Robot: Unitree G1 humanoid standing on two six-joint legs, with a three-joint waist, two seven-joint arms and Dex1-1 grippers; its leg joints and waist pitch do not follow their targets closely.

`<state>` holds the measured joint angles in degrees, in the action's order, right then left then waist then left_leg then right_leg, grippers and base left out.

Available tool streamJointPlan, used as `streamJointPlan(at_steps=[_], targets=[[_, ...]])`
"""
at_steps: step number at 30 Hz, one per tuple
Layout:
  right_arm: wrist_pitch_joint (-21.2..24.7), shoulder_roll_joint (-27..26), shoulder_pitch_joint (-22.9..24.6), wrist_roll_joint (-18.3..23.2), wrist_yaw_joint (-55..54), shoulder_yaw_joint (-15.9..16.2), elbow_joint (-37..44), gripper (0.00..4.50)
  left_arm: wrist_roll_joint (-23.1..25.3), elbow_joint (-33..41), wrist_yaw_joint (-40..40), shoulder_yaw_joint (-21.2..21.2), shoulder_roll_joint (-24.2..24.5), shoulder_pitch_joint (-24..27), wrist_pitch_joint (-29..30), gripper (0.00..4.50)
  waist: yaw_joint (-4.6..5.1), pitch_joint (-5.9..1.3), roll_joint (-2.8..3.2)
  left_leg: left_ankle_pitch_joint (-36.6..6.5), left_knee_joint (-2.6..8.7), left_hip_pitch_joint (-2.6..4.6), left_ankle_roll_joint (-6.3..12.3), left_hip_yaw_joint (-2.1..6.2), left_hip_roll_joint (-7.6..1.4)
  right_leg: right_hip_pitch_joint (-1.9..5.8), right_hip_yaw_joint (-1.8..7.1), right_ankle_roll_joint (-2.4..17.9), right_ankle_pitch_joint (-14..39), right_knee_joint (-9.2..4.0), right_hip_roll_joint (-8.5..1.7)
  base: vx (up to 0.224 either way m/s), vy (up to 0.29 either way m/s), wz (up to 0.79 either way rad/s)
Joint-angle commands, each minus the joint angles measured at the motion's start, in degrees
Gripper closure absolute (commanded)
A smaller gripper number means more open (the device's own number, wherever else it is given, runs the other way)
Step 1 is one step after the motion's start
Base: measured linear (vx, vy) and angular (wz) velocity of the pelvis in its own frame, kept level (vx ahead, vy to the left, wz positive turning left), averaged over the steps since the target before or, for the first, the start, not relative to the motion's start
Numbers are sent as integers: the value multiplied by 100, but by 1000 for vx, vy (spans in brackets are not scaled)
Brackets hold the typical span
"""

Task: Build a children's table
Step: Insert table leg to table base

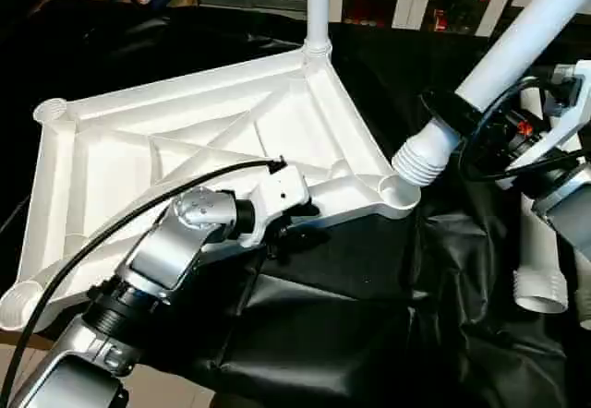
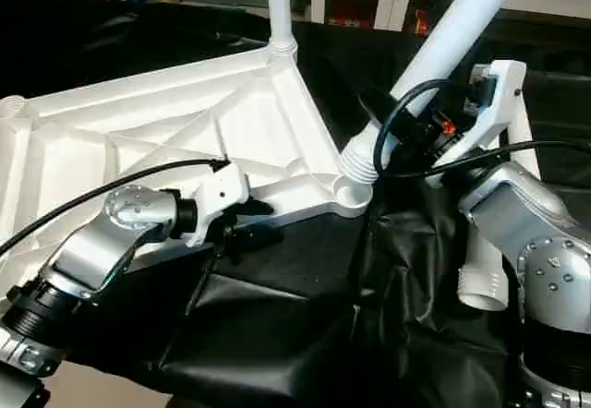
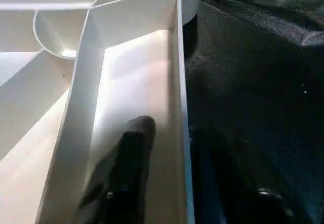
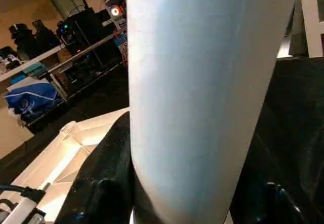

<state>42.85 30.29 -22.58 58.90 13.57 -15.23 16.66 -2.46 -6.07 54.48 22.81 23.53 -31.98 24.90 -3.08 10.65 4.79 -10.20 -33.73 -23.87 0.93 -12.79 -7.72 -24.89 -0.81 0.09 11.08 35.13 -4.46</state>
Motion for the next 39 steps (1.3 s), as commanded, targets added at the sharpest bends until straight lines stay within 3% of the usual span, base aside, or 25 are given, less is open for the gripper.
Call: streamJointPlan(at_steps=[1, 9, 12, 14, 16, 19, 25, 30, 31, 34, 36, 39], targets=[[32, 13, -80, 15, 77, -21, 37, 268, 250, -259, 113, 375, 200, 231, 419, 290, -21, -467, -134, -42, 358, 212, 678, 299, -481, 325, 208, 1628, -158, -311, -437, 0, 0, 0], [36, 3, -121, -39, 127, -31, 23, 268, 398, -160, 164, 433, 340, 205, 398, 367, 21, -469, -141, 6, 351, 194, 771, 304, -478, 343, 201, 1658, -217, -307, -441, 0, 0, 0], [25, 7, -137, -58, 165, -29, -9, 268, 377, -161, 153, 390, 344, 200, 352, 367, 37, -466, -141, -41, 357, 201, 732, 302, -478, 338, 199, 1657, -116, -315, -436, 0, 0, 0], [15, 2, -147, -80, 196, -18, -28, 268, 352, -159, 146, 372, 368, 188, 325, 412, 46, -472, -150, -63, 355, 198, 718, 300, -474, 346, 203, 1669, -115, -317, -441, 0, 0, 0], [6, -12, -152, -105, 216, -1, -41, 268, 313, -159, 150, 325, 374, 195, 305, 409, 47, -489, -155, -18, 349, 197, 735, 300, -470, 351, 201, 1680, -173, -306, -439, 0, 0, 0], [-4, -31, -162, -140, 239, 30, -45, 268, 279, -136, 201, 272, 387, 222, 249, 445, 41, -492, -145, 35, 340, 194, 784, 298, -469, 345, 199, 1684, -228, -299, -436, 0, 0, 0], [-82, -79, -73, -241, 387, 83, -50, 268, 129, 86, 391, 202, 520, 460, 157, 450, 36, -514, -141, 105, 330, 189, 815, 301, -471, 354, 193, 1711, -353, -270, -438, 0, 0, 0], [-514, -44, 158, -790, 840, 428, 3, 268, 67, 212, 466, 85, 721, 791, -4, 450, 33, -545, -93, 142, 313, 186, 866, 302, -471, 346, 179, 1717, -459, -248, -432, 0, 0, 0], [-741, -10, 239, -1082, 1033, 655, 20, 268, 26, 298, 452, 1, 762, 865, 41, 450, 45, -544, -116, 92, 317, 176, 871, 298, -475, 349, 180, 1709, -430, -250, -435, 0, 0, 0], [-927, -27, 359, -1270, 1238, 836, 21, 268, 28, 348, 420, -50, 799, 942, 55, 450, 58, -524, -138, -60, 329, 182, 854, 298, -480, 348, 194, 1675, -158, -290, -445, 0, 0, 0], [-1037, -59, 416, -1375, 1330, 922, -11, 268, 49, 348, 401, -55, 824, 977, 42, 450, 65, -509, -117, -206, 340, 190, 805, 301, -493, 330, 195, 1625, 128, -312, -449, 0, 0, 0], [-1434, -198, 501, -1736, 1568, 1155, -221, 268, 107, 345, 319, -26, 816, 1061, -27, 450, 102, -485, -169, -251, 357, 191, 797, 300, -489, 308, 201, 1568, 239, -330, -433, 0, 0, 0]])
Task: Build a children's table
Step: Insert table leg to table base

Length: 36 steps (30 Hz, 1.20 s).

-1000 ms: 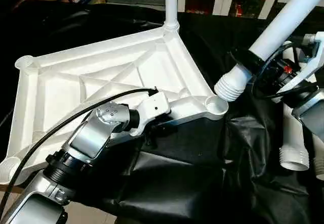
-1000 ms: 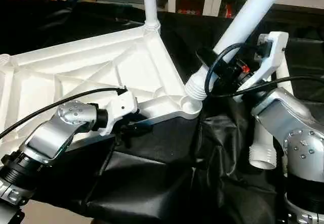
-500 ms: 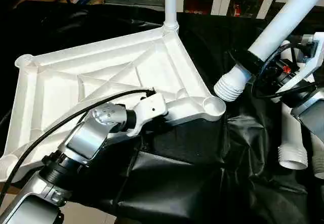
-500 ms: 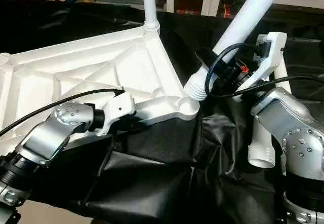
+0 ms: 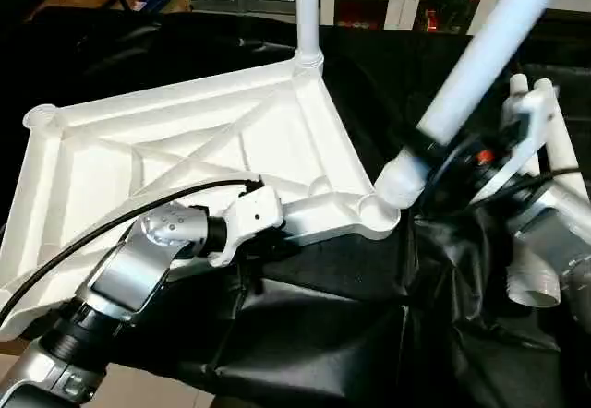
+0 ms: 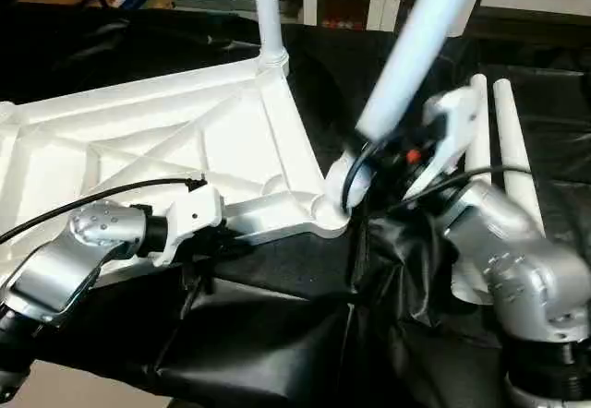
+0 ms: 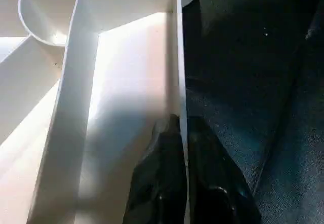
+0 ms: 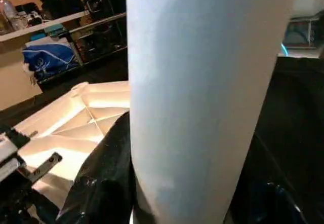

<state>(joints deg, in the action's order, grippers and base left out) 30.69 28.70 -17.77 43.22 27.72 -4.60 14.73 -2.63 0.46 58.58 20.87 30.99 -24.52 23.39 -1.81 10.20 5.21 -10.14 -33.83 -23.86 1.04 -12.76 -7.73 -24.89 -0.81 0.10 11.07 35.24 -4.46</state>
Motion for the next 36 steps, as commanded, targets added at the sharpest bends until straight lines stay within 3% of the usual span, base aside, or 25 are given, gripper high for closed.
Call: streamJointPlan(at_steps=[1, 4, 11, 18, 27, 30, 31, 36], targets=[[-229, -45, 21, -178, 164, 99, -34, 268, 124, -307, -94, 170, 67, 317, 122, 450, -26, -449, -201, -248, 359, 187, 786, 306, -485, 315, 201, 1569, 240, -331, -443, 0, 0, 0], [-474, -138, -5, -387, 443, 281, -144, 268, 135, -290, -157, 187, -66, 307, 106, 450, -11, -423, -226, -266, 365, 190, 835, 299, -485, 303, 211, 1520, 314, -353, -442, 0, 0, 0], [-676, -159, -62, -605, 715, 363, -425, 268, 336, -393, -306, 263, -132, 238, -258, 450, 8, -364, -272, -337, 383, 200, 897, 304, -493, 271, 217, 1406, 563, -387, -441, 0, 0, 0], [-588, -72, -2, -668, 948, 387, -504, 268, 345, -398, -288, 212, -174, 258, -325, 450, 16, -334, -301, -632, 429, 222, 700, 311, -503, 247, 223, 1317, 1058, -440, -448, 0, 0, 0], [-606, 191, 16, -976, 1293, 576, -500, 268, 406, -499, -325, 153, -224, 221, -412, 450, 12, -325, -325, -775, 448, 226, 652, 311, -516, 240, 238, 1282, 1281, -476, -463, 0, 0, 0], [-739, 260, 53, -1180, 1391, 623, -573, 268, 419, -507, -308, 144, -236, 211, -425, 450, 16, -271, -318, -1261, 510, 277, 384, 331, -523, 236, 248, 1171, 2031, -556, -486, 0, 0, 0], [-829, 248, 71, -1254, 1402, 639, -611, 268, 422, -496, -300, 144, -241, 215, -424, 450, 12, -291, -312, -1270, 514, 288, 320, 337, -534, 242, 256, 1136, 2088, -557, -497, 0, 0, 0], [-1132, 131, 90, -1454, 1369, 658, -729, 268, 435, -460, -273, 138, -264, 236, -423, 450, 18, -300, -317, -1150, 516, 271, 358, 329, -532, 236, 265, 1173, 1862, -549, -492, 0, 0, 0]])
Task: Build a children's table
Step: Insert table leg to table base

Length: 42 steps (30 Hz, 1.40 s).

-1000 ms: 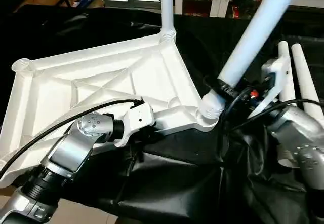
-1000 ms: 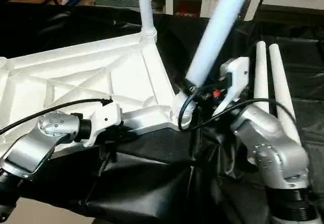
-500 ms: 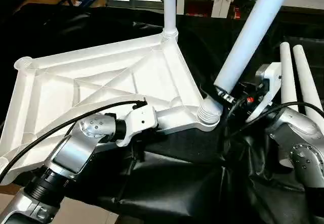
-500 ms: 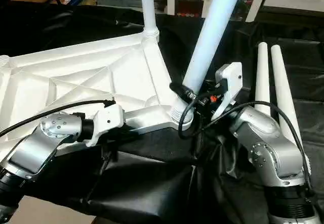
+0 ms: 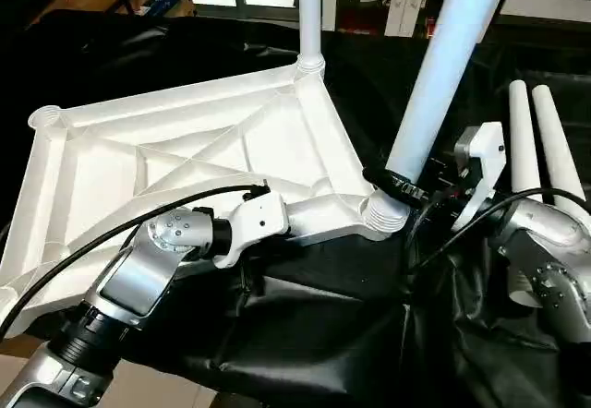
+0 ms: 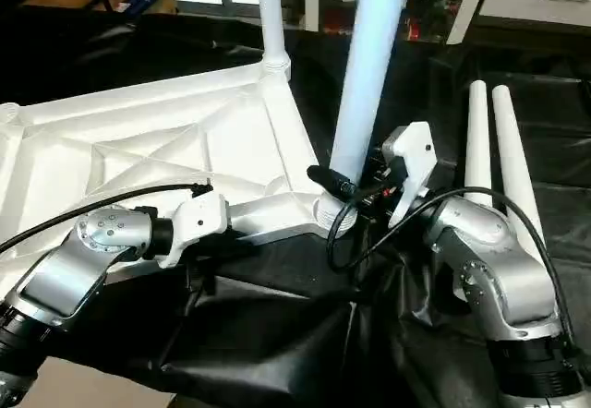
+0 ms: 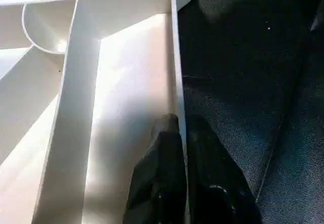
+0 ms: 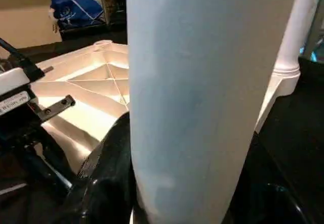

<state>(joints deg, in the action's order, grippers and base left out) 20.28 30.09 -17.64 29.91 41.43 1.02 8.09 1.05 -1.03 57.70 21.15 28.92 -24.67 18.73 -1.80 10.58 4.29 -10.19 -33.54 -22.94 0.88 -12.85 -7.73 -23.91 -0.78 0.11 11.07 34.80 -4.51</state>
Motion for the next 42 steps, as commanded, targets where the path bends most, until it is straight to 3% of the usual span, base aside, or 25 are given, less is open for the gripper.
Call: streamJointPlan(at_steps=[1, 11, 18, 22, 30, 32, 36, 42], targets=[[-175, -44, 85, -186, 6, 96, -111, 268, 76, -314, -185, 106, -69, 252, 36, 450, 15, -355, -220, -1129, 485, 180, 383, 341, -536, 145, 259, 1182, 1834, -499, -488, 0, 0, 0], [-610, -227, 389, -300, 295, 142, -269, 268, 93, -331, -196, 112, -103, 252, 10, 450, 9, -342, -220, -1276, 508, 179, 385, 343, -549, 131, 266, 1151, 1941, -520, -488, 0, 0, 0], [-1339, -87, 593, -852, 609, 402, -402, 268, 109, -310, -199, 90, -114, 265, 22, 450, 10, -346, -222, -1161, 526, 180, 466, 329, -556, 137, 260, 1135, 1743, -528, -490, 0, 0, 0], [-1579, 1, 653, -1084, 688, 482, -419, 268, 119, -313, -199, 84, -107, 267, 15, 450, 16, -327, -217, -1294, 543, 176, 501, 340, -562, 141, 260, 1135, 1902, -556, -500, 0, 0, 0], [-1667, -155, 501, -935, 534, 169, -724, 268, 132, -319, -162, 83, -107, 258, 10, 450, 25, -291, -214, -1774, 595, 216, 238, 376, -570, 116, 277, 1046, 2535, -619, -514, 0, 0, 0], [-1494, -244, 414, -641, 451, 19, -662, 268, 137, -318, -140, 81, -103, 262, 9, 450, 21, -294, -211, -1745, 604, 223, 230, 377, -571, 114, 280, 1042, 2472, -618, -504, 0, 0, 0], [-1326, -280, 330, -427, 401, -81, -589, 268, 139, -307, -121, 82, -86, 273, 10, 450, 15, -317, -222, -1554, 596, 220, 286, 353, -569, 126, 279, 1105, 2136, -594, -498, 0, 0, 0], [-1366, -197, 342, -562, 603, -3, -690, 268, 144, -302, -120, 95, -97, 285, 11, 450, 9, -316, -242, -1336, 574, 207, 427, 330, -564, 138, 278, 1158, 1979, -588, -506, 0, 0, 0]])
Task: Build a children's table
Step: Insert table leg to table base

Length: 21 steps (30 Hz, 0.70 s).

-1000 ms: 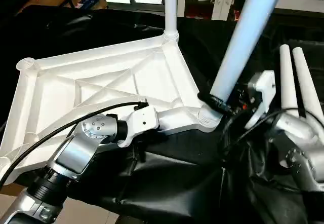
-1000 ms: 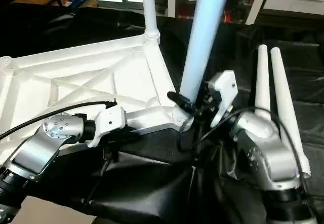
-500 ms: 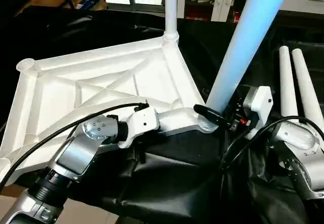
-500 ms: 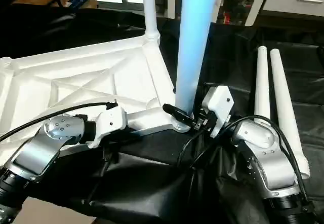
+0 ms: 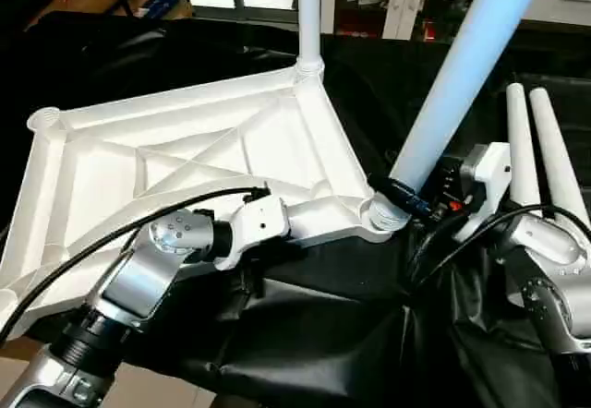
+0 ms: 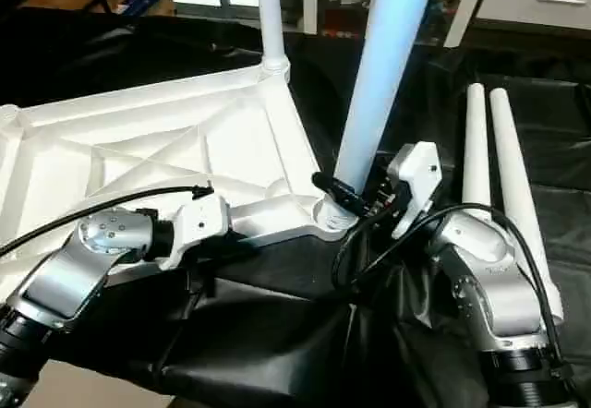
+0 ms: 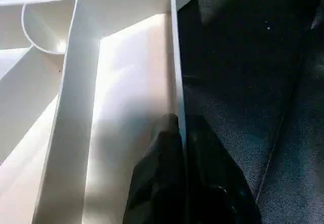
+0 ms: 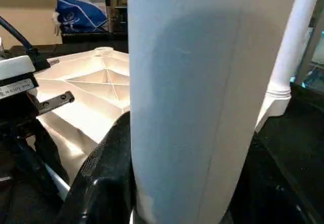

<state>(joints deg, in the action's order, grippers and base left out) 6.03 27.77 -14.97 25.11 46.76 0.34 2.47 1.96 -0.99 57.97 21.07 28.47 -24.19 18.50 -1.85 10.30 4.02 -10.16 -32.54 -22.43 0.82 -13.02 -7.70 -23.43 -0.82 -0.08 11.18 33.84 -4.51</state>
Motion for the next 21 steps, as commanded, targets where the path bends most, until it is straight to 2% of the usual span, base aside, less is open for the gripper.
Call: streamJointPlan(at_steps=[1, 10, 17, 18, 19, 21], targets=[[81, 26, 85, -75, 80, 68, -127, 268, 54, -307, -149, 104, -55, 237, 32, 450, 15, -284, -212, -1348, 480, 152, 433, 351, -568, 93, 278, 1170, 2010, -492, -504, 0, 0, 0], [9, -38, 4, -223, 188, 234, -208, 268, 40, -291, -124, 111, -63, 235, 24, 450, 20, -269, -204, -1566, 512, 171, 305, 361, -576, 69, 280, 1088, 2289, -522, -502, 0, 0, 0], [-111, -61, -90, -378, 334, 430, -285, 268, 42, -285, -79, 113, -29, 247, 14, 450, 19, -277, -203, -1402, 511, 173, 376, 347, -580, 80, 279, 1160, 1989, -501, -497, 0, 0, 0], [-115, -64, -95, -385, 340, 439, -287, 268, 43, -286, -79, 113, -30, 246, 13, 450, 22, -273, -205, -1408, 510, 174, 386, 344, -578, 82, 279, 1176, 1977, -502, -495, 0, 0, 0], [-120, -58, -95, -402, 377, 463, -279, 268, 45, -286, -83, 112, -31, 245, 13, 450, 20, -279, -233, -1392, 505, 172, 398, 337, -577, 88, 282, 1181, 1971, -505, -500, 0, 0, 0], [-127, -32, -77, -433, 445, 485, -268, 268, 45, -278, -97, 106, -35, 245, 22, 450, 14, -279, -226, -1341, 507, 161, 425, 346, -580, 98, 280, 1168, 1992, -498, -509, 0, 0, 0]])
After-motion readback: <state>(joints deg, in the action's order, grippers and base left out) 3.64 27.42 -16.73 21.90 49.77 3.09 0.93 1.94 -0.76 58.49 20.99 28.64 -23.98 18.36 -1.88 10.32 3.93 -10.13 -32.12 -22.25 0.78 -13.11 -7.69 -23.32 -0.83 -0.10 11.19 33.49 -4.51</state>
